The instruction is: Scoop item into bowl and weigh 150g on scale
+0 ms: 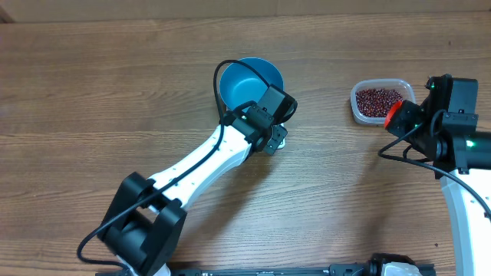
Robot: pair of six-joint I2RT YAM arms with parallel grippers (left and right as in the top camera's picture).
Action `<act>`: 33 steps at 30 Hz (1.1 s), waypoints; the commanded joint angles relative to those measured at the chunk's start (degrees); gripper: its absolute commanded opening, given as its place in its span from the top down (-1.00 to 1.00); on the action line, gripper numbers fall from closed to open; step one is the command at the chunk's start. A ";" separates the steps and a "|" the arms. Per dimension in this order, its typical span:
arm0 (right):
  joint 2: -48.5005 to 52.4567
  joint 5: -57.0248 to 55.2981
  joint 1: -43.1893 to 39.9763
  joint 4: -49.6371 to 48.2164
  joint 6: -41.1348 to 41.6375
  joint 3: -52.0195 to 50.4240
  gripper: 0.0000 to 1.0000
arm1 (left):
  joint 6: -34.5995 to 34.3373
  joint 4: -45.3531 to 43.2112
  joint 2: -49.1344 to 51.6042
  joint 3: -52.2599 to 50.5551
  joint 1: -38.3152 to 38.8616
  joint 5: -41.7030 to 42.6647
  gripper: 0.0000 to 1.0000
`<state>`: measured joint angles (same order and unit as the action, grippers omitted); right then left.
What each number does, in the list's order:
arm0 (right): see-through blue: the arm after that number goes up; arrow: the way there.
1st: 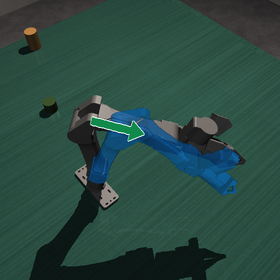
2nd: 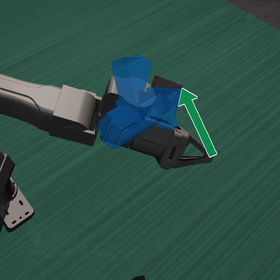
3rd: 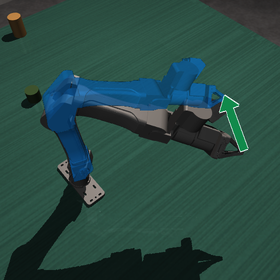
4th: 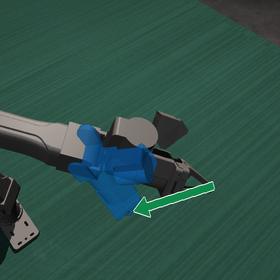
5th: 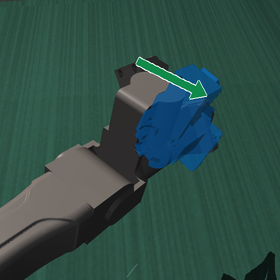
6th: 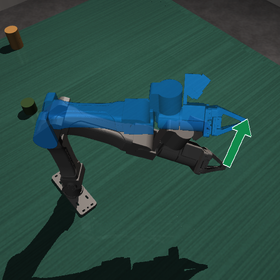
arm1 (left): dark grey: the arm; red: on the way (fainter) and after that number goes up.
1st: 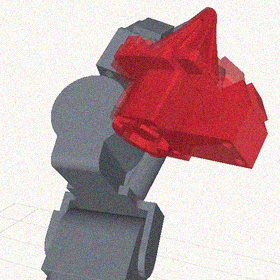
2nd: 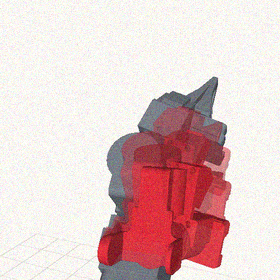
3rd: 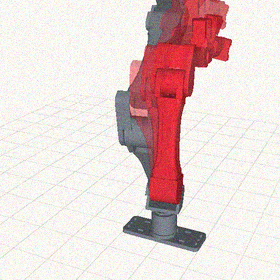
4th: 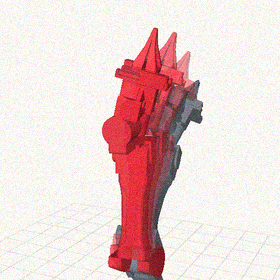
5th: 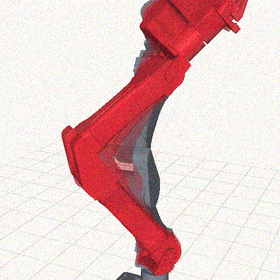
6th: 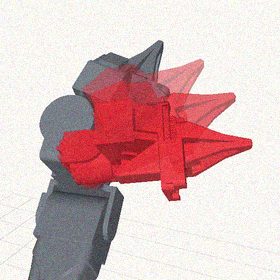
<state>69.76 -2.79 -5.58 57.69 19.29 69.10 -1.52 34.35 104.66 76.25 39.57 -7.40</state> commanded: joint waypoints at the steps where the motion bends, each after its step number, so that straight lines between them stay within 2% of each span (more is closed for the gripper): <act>1: -0.85 0.28 -0.13 -0.52 0.13 2.08 0.93 | -0.15 -0.98 3.96 -0.31 0.26 -3.96 0.91; 14: -0.83 0.28 -0.13 -0.52 0.13 2.08 0.93 | -0.15 -3.67 9.27 -0.31 0.22 -5.05 0.91; 33: -0.83 0.28 -0.13 -0.55 0.13 2.05 0.93 | -0.17 -4.81 9.79 -0.31 0.20 -6.58 0.92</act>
<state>69.76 -2.76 -5.58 57.60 19.29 69.10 -1.50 29.74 113.95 76.07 39.57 -12.51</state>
